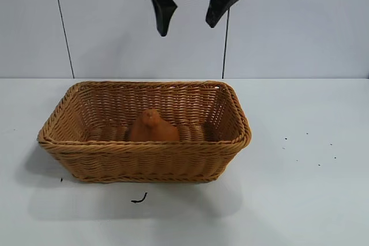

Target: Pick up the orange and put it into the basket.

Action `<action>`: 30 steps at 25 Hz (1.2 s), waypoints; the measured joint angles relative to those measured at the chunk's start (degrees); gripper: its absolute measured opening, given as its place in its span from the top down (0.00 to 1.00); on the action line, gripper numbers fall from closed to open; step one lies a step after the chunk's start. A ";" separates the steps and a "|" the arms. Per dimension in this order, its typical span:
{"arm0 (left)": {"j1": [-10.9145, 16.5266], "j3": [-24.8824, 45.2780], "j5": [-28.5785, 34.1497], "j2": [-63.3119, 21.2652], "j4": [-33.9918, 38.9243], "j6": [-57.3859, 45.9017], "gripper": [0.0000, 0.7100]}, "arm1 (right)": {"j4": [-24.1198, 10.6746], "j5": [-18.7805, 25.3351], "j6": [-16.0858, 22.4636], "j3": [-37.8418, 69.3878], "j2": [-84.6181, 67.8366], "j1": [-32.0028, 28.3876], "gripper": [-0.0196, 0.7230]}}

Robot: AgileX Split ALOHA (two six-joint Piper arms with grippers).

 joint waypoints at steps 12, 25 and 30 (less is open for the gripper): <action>0.00 0.00 0.00 0.00 0.00 0.00 0.02 | 2.45 0.00 1.43 0.37 0.00 -18.17 0.04; 0.00 0.00 0.00 0.00 0.00 0.00 0.02 | 6.54 -0.14 0.02 7.42 -6.95 -21.84 0.04; 0.00 0.00 0.00 0.00 0.00 0.00 0.02 | 6.66 -0.28 -1.87 23.56 -15.83 -21.84 0.04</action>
